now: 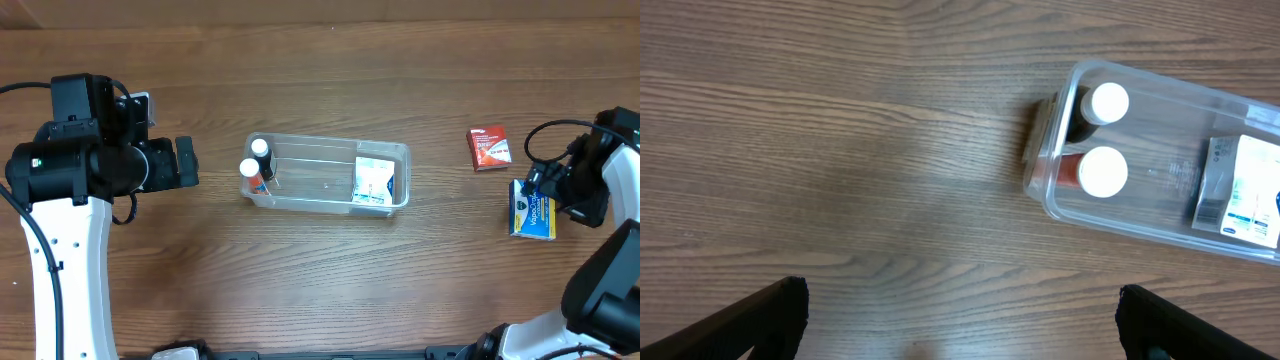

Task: Pack container
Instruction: 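Grasp the blue-yellow VapoDrops box with the right gripper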

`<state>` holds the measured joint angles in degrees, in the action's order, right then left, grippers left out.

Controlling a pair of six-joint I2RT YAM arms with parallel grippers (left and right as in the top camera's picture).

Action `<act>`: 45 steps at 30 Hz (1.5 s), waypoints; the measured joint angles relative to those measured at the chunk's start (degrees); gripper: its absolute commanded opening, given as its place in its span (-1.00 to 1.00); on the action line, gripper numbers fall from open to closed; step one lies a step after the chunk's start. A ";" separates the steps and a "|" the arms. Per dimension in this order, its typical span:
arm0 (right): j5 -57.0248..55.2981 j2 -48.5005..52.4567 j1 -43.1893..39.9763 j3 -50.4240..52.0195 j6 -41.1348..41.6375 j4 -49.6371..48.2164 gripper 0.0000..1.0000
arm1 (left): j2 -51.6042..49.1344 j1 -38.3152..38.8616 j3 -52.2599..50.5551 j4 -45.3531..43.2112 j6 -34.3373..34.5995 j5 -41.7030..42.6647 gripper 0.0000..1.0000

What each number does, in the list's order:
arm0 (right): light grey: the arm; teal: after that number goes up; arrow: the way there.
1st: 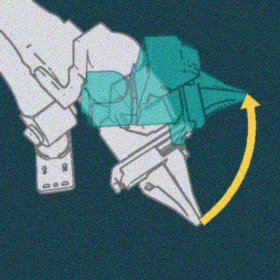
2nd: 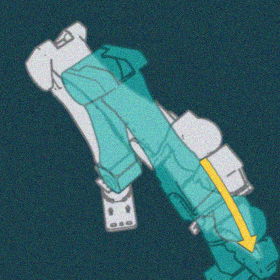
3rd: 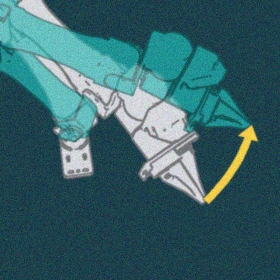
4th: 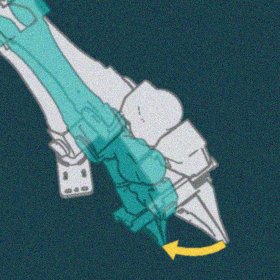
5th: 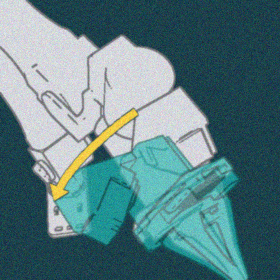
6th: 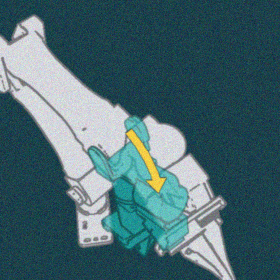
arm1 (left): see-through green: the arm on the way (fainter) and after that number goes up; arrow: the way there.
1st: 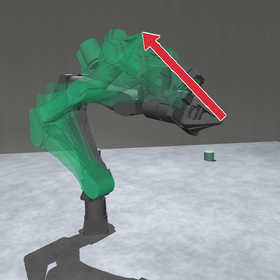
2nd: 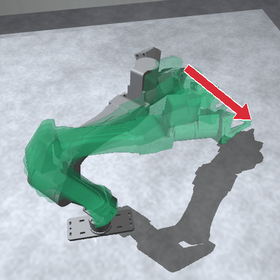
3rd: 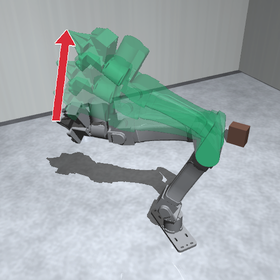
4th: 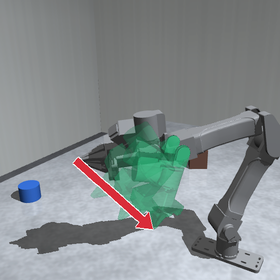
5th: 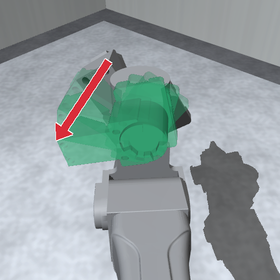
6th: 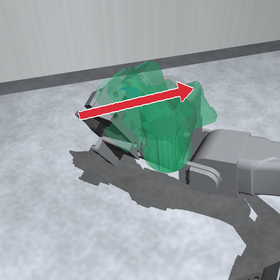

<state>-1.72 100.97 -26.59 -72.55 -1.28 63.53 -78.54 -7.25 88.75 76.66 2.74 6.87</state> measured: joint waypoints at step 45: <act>3.34 5.29 0.00 8.41 -16.76 -12.35 0.62 | 0.00 0.00 0.00 0.04 0.00 0.02 1.00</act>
<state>1.63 106.26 -26.59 -64.14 -18.04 51.18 -78.54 -7.25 88.75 76.71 2.74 6.90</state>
